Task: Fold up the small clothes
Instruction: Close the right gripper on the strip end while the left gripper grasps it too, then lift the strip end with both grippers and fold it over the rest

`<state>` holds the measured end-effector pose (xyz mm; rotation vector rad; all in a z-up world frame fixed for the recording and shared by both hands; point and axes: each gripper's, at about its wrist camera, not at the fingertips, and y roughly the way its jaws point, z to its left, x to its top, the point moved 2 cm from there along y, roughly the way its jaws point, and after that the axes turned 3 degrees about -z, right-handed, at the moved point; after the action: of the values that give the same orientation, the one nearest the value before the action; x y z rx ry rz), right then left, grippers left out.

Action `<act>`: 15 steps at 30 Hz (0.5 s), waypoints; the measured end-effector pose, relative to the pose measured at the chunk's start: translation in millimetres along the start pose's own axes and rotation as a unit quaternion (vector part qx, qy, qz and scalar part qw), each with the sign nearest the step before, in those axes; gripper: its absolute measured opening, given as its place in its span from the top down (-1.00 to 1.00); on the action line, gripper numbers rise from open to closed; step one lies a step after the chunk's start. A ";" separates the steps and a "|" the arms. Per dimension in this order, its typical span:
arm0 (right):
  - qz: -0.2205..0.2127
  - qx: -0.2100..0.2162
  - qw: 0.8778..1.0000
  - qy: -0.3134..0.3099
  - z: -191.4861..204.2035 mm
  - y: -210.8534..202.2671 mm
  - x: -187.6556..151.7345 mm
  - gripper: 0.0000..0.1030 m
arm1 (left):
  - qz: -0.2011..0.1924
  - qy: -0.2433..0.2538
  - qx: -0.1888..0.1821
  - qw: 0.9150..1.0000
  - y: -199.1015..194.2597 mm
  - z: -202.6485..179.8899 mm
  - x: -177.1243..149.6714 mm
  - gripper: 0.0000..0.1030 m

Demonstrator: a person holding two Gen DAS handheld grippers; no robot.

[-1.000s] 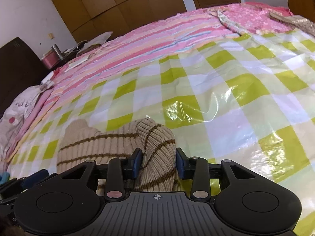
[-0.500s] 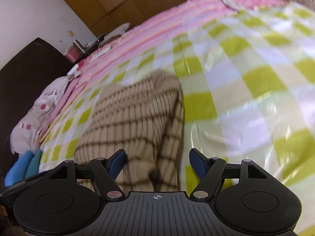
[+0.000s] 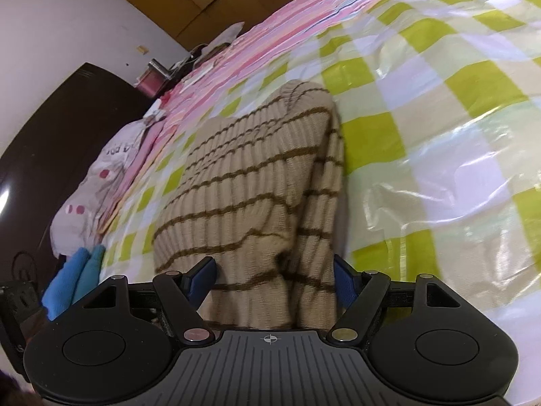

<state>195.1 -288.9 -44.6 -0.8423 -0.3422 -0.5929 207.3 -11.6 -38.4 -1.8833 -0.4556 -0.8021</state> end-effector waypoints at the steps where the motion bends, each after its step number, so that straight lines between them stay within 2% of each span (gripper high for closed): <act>1: 0.005 0.007 1.000 0.002 1.7 0.1 -1.1 -0.36 | 0.001 0.003 -0.005 1.000 -0.9 -1.4 -0.5 0.10; 4: 0.013 -0.007 1.000 -0.013 4.5 -0.8 -4.5 0.03 | 0.005 0.010 -0.014 1.000 -2.0 -2.0 -3.3 0.10; 6: 0.016 -0.002 1.000 0.006 -3.1 -0.5 -5.1 0.26 | 0.008 0.002 -0.015 1.000 0.1 -1.0 -4.4 0.11; 7: 0.018 0.003 1.000 0.018 -5.9 0.2 -5.0 0.30 | 0.008 -0.002 -0.015 1.000 0.6 -1.3 -4.7 0.13; 8: 0.020 0.007 0.999 0.026 -7.4 0.5 -5.0 0.37 | 0.008 -0.002 -0.016 1.000 0.5 -2.8 -4.8 0.23; 11: 0.018 0.005 1.000 0.010 -1.7 -3.7 -6.4 0.50 | 0.010 0.018 -0.016 1.000 -2.5 -8.0 -6.5 0.38; 15: 0.020 0.008 1.000 -0.003 0.6 -16.4 -8.2 0.56 | 0.017 0.036 -0.025 0.999 -9.7 -10.2 -10.7 0.47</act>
<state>178.6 -294.1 -38.6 -0.8339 -0.3340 -0.5494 190.3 -16.2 -36.7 -1.8959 -0.3605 -0.8617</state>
